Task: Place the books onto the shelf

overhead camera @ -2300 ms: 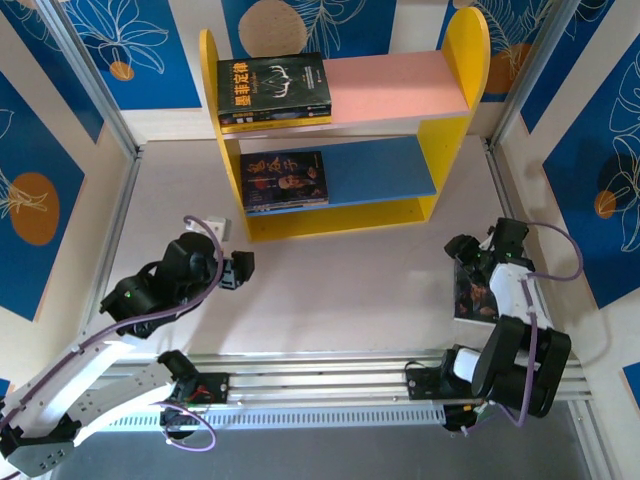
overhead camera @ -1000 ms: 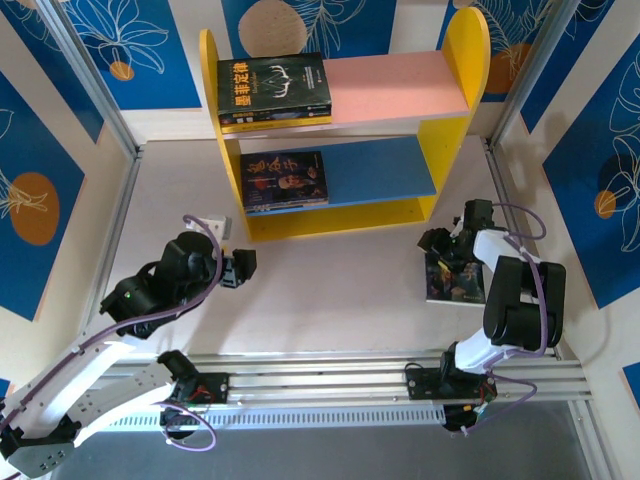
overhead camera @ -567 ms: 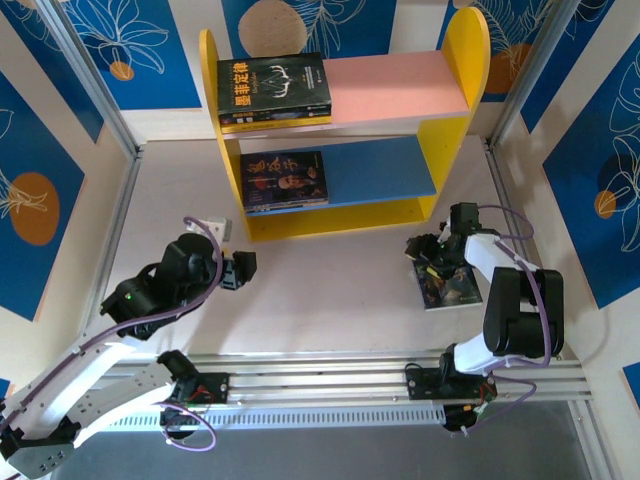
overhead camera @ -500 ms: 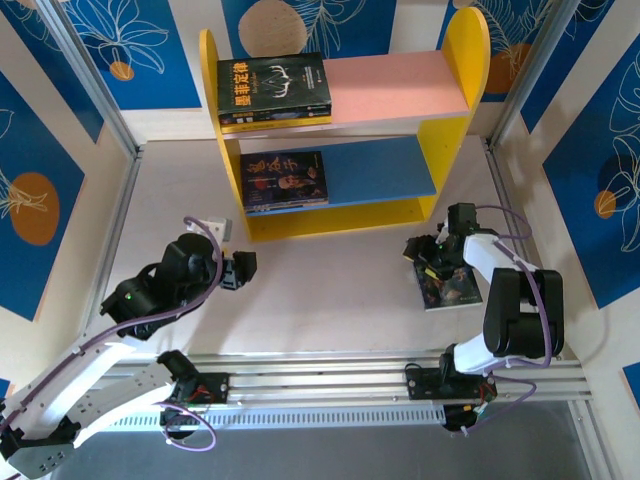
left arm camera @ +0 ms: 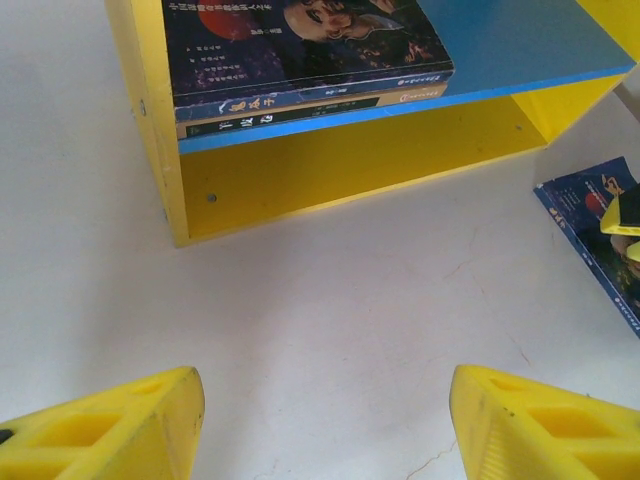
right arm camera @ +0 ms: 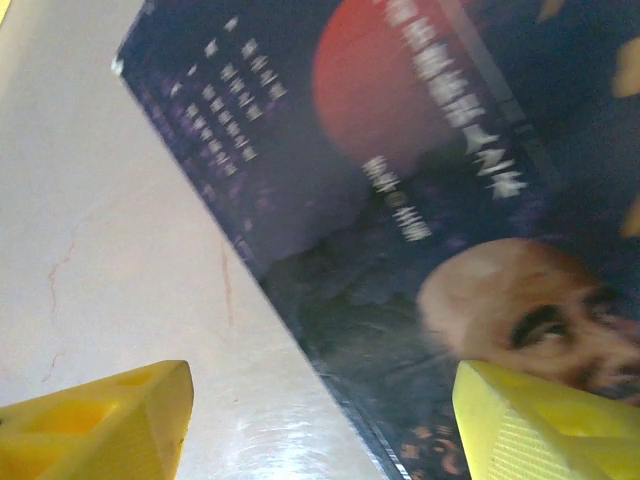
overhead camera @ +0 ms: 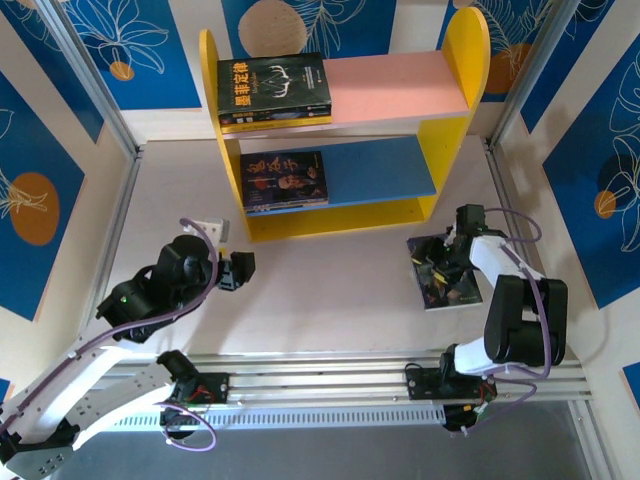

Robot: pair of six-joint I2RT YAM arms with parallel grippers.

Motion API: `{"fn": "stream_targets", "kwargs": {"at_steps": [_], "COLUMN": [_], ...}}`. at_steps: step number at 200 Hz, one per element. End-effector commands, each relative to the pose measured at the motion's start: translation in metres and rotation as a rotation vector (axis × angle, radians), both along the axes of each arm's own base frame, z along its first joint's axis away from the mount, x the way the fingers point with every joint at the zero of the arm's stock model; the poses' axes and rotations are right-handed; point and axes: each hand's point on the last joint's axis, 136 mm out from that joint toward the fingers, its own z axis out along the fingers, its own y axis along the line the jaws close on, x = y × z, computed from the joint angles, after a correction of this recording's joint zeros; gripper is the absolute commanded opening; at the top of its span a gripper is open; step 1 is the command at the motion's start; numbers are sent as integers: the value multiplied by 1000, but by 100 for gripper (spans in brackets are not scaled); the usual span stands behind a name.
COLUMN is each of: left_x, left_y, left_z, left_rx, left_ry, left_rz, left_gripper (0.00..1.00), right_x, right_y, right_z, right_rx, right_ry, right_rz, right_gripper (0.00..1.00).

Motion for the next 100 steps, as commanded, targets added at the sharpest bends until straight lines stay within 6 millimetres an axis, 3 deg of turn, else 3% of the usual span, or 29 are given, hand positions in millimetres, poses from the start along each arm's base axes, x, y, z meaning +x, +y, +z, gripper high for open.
{"fn": "stream_targets", "kwargs": {"at_steps": [1,54,100], "left_x": [2,3,2], "left_y": [1,-1,0], "left_z": [3,5,4], "left_rx": [-15,-19,-14], "left_ry": [-5,-8,-6], "left_rz": [7,1,3], "left_gripper": [67,67,66], "right_x": [-11,-7,-2], "right_y": [-14,-6,13], "right_z": [-1,-9,-15], "right_rx": [-27,-14,-24], "right_ry": [31,79,115], "right_rz": [-20,25,93], "right_gripper": [70,70,70]}}
